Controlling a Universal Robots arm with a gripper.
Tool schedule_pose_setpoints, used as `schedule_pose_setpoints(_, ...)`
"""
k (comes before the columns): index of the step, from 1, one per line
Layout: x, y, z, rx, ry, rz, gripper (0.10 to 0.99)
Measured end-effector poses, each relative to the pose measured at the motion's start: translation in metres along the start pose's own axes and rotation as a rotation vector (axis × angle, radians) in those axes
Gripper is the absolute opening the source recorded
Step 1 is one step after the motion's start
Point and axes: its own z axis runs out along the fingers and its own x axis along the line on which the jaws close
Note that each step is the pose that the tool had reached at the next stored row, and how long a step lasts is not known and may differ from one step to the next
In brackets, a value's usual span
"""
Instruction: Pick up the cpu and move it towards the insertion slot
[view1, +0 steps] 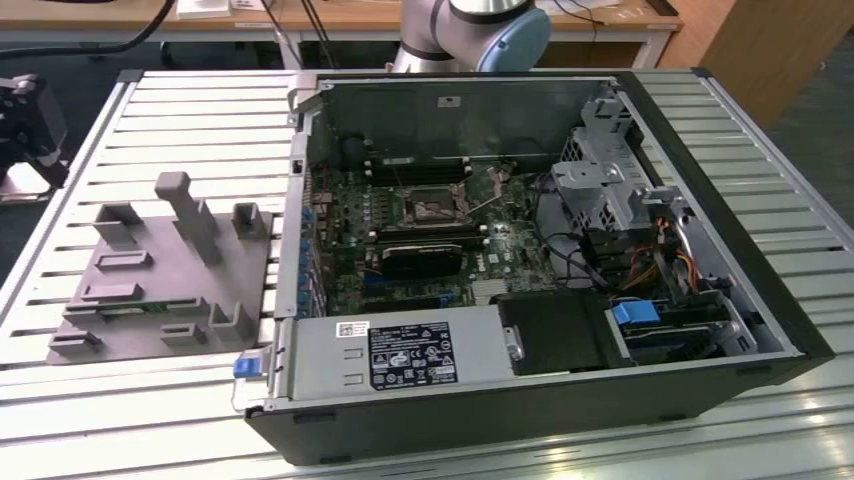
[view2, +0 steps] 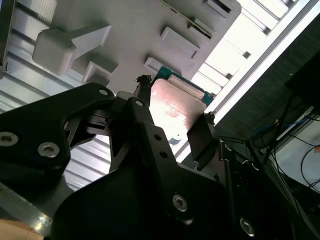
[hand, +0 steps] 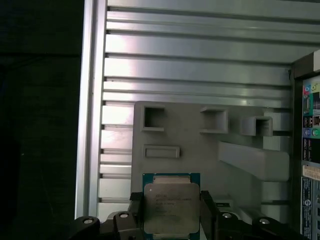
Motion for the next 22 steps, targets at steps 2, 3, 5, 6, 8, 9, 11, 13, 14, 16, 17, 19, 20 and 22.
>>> schedule_pose_setpoints(2,-0.0002,0.0002,-0.005,0.0,-0.0001,0.0,0.541)
schedule_pose_setpoints(3,-0.0004,0.0003,-0.0076,0.0,-0.0002,0.0,0.541)
schedule_pose_setpoints(5,-0.0006,0.0005,-0.0127,0.0,-0.0001,0.0,0.541)
schedule_pose_setpoints(6,-0.0008,0.0005,-0.0153,0.0,-0.0002,0.0,0.541)
schedule_pose_setpoints(8,-0.001,0.0007,-0.0203,0.0,-0.0003,0.0,0.541)
schedule_pose_setpoints(9,-0.0011,0.0008,-0.0229,0.0,-0.0003,0.0,0.541)
schedule_pose_setpoints(11,-0.0014,0.001,-0.0286,0.0,-0.0002,0.0,0.541)
schedule_pose_setpoints(13,-0.0017,0.0012,-0.0345,0.0,-0.0004,0.0,0.541)
schedule_pose_setpoints(14,-0.0019,0.0013,-0.0375,0.0,-0.0003,0.0,0.541)
schedule_pose_setpoints(16,-0.0021,0.0015,-0.0432,0.0,-0.0004,0.0,0.541)
schedule_pose_setpoints(17,-0.0023,0.0016,-0.0462,0.0,-0.0004,0.0,0.541)
schedule_pose_setpoints(19,-0.0026,0.0018,-0.0518,0.0,-0.0004,0.0,0.541)
schedule_pose_setpoints(20,-0.0027,0.0019,-0.0546,0.0,-0.0006,0.0,0.541)
schedule_pose_setpoints(22,-0.003,0.0021,-0.0594,0.0,-0.0009,0.0,0.541)
